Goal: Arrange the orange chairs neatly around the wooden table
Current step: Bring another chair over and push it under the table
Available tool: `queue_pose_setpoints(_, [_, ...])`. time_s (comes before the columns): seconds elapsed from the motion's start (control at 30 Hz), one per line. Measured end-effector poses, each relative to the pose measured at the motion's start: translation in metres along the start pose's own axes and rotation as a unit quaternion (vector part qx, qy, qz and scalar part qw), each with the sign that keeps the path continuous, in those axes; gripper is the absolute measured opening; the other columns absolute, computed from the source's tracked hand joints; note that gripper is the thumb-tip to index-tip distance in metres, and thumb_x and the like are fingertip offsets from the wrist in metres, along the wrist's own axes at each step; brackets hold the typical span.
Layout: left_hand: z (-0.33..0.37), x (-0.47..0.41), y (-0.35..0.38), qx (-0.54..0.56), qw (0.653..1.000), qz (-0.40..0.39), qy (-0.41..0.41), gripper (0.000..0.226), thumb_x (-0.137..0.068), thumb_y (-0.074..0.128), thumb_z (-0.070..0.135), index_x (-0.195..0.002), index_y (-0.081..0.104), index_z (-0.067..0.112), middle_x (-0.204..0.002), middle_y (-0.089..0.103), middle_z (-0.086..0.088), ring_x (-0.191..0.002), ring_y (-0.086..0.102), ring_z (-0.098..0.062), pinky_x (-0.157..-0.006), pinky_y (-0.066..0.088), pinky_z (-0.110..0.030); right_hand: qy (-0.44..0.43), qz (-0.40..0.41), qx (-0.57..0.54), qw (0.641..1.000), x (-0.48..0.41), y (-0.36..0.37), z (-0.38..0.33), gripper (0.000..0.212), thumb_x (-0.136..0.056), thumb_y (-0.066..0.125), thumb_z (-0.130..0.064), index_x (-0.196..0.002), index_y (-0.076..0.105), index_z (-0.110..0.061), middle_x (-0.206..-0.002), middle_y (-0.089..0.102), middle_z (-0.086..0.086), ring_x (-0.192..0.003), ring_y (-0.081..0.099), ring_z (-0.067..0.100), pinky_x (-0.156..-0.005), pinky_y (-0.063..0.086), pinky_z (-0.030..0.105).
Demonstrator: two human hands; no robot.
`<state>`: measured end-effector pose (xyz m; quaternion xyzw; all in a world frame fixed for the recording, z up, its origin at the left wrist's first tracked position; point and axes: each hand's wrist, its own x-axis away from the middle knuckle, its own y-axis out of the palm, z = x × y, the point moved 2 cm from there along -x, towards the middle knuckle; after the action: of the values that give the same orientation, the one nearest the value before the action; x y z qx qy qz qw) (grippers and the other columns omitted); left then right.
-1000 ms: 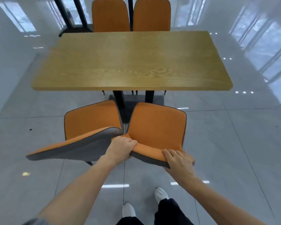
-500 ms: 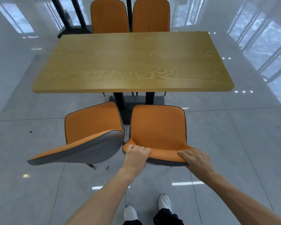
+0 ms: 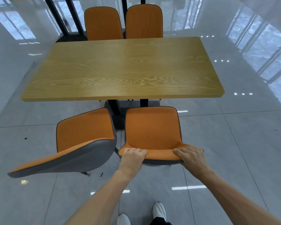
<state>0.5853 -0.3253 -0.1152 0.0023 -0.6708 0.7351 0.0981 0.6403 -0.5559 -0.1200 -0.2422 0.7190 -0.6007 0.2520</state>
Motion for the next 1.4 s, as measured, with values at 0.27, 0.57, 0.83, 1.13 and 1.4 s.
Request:
queue_pose_setpoints(0.27, [0.012, 0.005, -0.019, -0.032, 0.998, -0.047, -0.021, 0.025, -0.088, 0.058, 0.025, -0.111, 0.052, 0.018, -0.105, 0.063, -0.002, -0.099, 0.058, -0.025, -0.081, 0.041, -0.035, 0.031, -0.124, 0.001, 0.992, -0.001, -0.022, -0.014, 0.044, -0.082, 0.065, -0.04, -0.12, 0.054, -0.022, -0.115, 0.064, -0.003, -0.103, 0.059, 0.02, -0.088, 0.045, 0.034])
queue_pose_setpoints(0.57, [0.014, 0.017, -0.054, -0.003, 0.999, -0.037, -0.016, 0.027, -0.092, 0.052, 0.036, -0.115, 0.056, 0.02, -0.106, 0.064, -0.002, -0.097, 0.059, -0.023, -0.081, 0.049, -0.037, -0.017, -0.107, -0.024, 0.994, -0.019, -0.058, -0.047, 0.025, -0.093, 0.044, -0.036, -0.095, 0.058, -0.016, -0.091, 0.062, 0.001, -0.08, 0.055, 0.02, -0.071, 0.047, 0.033])
queue_pose_setpoints(0.83, [-0.022, 0.053, -0.088, 0.0, 0.994, 0.063, -0.087, 0.031, -0.095, 0.045, 0.024, -0.125, 0.049, 0.017, -0.111, 0.064, -0.004, -0.102, 0.056, -0.024, -0.079, 0.048, -0.036, -0.084, -0.059, -0.006, 0.995, -0.074, -0.077, -0.13, 0.021, -0.095, 0.046, -0.028, -0.102, 0.059, -0.012, -0.097, 0.063, 0.004, -0.088, 0.055, 0.023, -0.081, 0.045, 0.035])
queue_pose_setpoints(1.13, [-0.153, 0.125, -0.086, 0.004, 0.976, 0.048, -0.214, 0.055, -0.091, 0.057, 0.03, -0.14, 0.036, 0.016, -0.138, 0.051, -0.004, -0.127, 0.042, -0.023, -0.1, 0.043, -0.038, -0.193, -0.094, -0.002, 0.977, -0.151, -0.047, -0.255, 0.043, -0.089, 0.056, -0.038, -0.126, 0.05, -0.016, -0.126, 0.058, 0.006, -0.118, 0.047, 0.027, -0.098, 0.041, 0.04])
queue_pose_setpoints(1.4, [-0.266, 0.16, -0.049, 0.014, 0.975, -0.077, -0.208, 0.077, -0.08, 0.068, 0.044, -0.142, 0.026, 0.025, -0.141, 0.044, 0.0, -0.129, 0.039, -0.024, -0.104, 0.038, -0.044, -0.148, -0.21, 0.027, 0.966, -0.2, 0.015, -0.317, 0.075, -0.078, 0.069, -0.045, -0.14, 0.034, -0.02, -0.139, 0.047, 0.005, -0.13, 0.04, 0.026, -0.109, 0.032, 0.043])
